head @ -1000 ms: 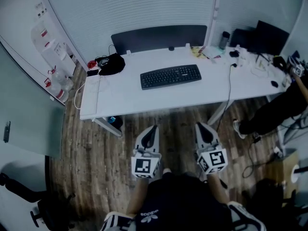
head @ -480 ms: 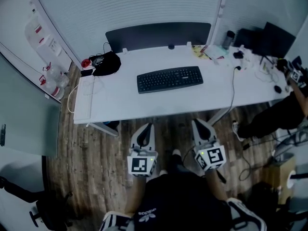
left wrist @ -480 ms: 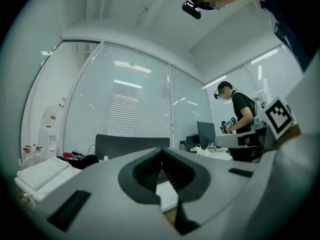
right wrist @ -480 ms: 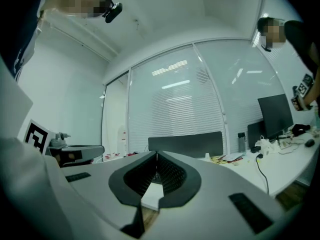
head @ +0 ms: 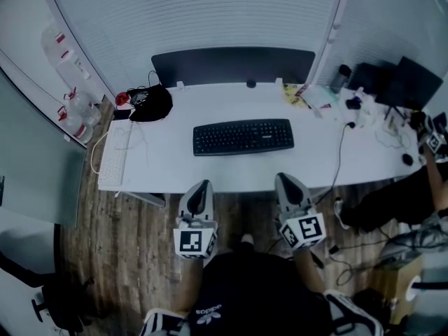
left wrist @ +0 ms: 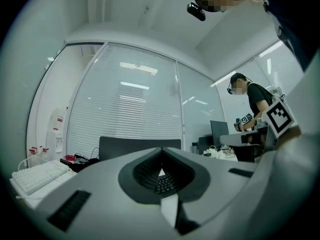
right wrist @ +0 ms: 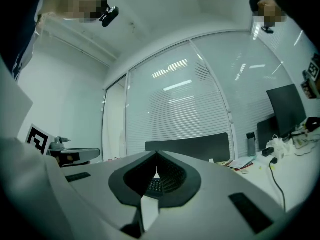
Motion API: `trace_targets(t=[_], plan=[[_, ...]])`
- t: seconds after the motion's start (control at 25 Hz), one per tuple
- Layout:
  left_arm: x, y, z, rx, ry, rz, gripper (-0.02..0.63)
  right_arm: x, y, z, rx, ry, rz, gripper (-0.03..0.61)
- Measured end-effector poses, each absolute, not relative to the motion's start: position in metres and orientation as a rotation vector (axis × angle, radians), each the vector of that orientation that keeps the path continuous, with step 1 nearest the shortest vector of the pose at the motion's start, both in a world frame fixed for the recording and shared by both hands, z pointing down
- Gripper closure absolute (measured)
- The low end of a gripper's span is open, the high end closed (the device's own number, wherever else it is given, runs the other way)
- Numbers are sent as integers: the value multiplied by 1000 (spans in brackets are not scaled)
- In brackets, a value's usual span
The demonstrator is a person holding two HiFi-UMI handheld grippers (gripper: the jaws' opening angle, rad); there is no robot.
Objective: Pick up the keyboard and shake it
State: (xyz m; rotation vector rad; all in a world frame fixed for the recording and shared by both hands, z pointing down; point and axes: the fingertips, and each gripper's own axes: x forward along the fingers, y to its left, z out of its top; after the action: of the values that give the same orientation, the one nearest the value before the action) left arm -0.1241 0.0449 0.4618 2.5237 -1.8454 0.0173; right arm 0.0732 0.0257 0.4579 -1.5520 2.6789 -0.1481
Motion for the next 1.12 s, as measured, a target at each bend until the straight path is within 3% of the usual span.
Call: trace_targets(t=[1.12], plan=[[-140, -136, 476, 2547, -1705, 51, 609, 56, -138, 490, -1723, 2638, -319, 574]])
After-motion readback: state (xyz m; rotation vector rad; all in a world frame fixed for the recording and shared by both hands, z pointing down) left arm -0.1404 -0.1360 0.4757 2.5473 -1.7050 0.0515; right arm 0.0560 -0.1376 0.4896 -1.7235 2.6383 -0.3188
